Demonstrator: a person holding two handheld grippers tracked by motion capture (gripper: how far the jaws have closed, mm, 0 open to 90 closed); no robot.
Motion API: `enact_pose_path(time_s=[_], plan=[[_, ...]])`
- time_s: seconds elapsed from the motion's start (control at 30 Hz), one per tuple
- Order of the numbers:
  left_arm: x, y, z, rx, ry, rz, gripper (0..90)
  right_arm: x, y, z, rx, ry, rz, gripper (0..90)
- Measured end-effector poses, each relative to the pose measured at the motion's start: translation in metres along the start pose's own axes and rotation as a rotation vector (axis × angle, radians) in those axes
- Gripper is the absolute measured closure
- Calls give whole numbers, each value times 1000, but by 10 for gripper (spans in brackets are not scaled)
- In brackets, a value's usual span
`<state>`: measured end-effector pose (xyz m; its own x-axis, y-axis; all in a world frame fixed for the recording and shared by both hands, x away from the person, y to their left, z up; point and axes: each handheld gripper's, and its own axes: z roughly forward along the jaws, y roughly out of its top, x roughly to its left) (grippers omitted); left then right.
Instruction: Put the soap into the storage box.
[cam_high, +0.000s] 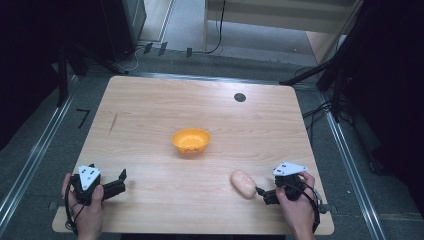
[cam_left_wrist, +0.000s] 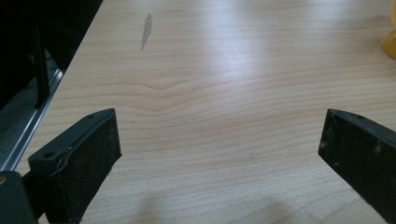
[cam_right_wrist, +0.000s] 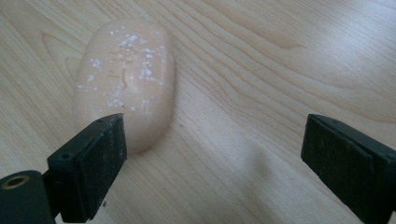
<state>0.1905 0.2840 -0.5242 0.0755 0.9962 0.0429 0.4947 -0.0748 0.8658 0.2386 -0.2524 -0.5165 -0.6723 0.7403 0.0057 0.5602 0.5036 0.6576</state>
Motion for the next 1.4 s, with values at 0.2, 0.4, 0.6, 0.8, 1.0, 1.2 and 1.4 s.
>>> enact_pose_path(time_s=[0.2,0.4,0.6,0.8,1.0,1.2,1.4], plan=[[0,0,0,3,3,6,0,6,5,4,11,17,-8,74],[-1,0,0,3,6,10,0,11,10,7,16,24,-10,74],[-1,0,0,5,10,11,0,17,14,11,28,30,-12,75],[-1,0,0,4,16,11,0,21,17,12,33,38,-9,84],[-1,0,0,5,14,11,0,26,20,15,37,47,-15,86],[-1,0,0,6,14,14,0,30,23,17,33,57,-18,85],[-2,0,1,6,16,16,0,34,25,20,47,54,-7,86]])
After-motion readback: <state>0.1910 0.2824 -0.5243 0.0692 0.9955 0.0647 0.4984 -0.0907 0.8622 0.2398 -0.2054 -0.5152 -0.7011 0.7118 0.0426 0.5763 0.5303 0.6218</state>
